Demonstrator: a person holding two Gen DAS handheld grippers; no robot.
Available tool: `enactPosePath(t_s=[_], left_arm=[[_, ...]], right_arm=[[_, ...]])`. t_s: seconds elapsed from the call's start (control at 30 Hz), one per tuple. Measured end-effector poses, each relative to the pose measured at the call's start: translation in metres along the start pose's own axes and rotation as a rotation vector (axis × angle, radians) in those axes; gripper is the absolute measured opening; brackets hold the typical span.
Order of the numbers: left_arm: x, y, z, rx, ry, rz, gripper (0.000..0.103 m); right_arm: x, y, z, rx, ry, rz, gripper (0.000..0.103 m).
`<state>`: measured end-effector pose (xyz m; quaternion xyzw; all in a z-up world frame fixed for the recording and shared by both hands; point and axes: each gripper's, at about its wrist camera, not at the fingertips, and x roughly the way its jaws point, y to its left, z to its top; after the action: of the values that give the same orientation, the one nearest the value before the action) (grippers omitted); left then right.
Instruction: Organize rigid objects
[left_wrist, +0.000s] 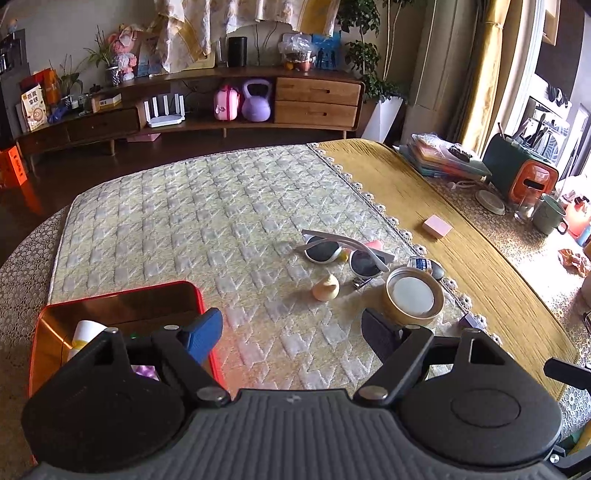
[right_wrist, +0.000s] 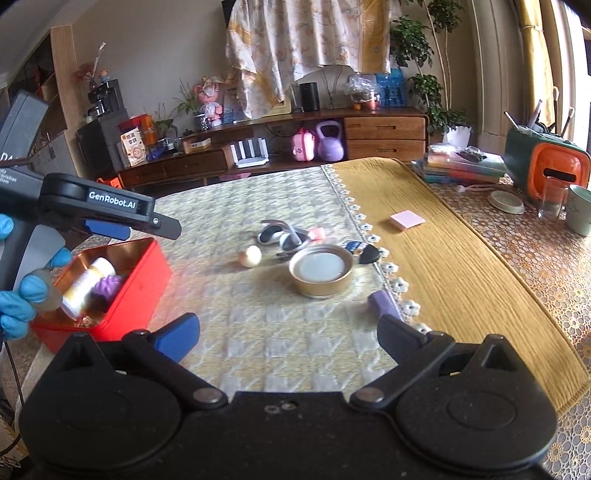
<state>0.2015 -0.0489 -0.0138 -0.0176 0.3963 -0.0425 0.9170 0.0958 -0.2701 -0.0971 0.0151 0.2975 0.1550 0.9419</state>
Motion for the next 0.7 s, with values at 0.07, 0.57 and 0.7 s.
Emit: enactPosePath(t_s=[0.07, 0.57, 0.7], left_arm=[[0.010, -0.005, 0.006, -0.001, 0.010, -0.003, 0.082], [0.103, -0.019, 0.037, -0.091, 0.164, 0.008, 0.082], [0.123, -0.021, 0.036, -0.093, 0.194, 0.012, 0.082]], right_arm=[[0.003, -0.006, 0.000, -0.001, 0.002, -0.003, 0.102], [0.046, -0.042, 0.004, -0.028, 0.043, -0.013, 0.095], [0.056, -0.045, 0.005, -0.037, 0.059, -0.007, 0.089]])
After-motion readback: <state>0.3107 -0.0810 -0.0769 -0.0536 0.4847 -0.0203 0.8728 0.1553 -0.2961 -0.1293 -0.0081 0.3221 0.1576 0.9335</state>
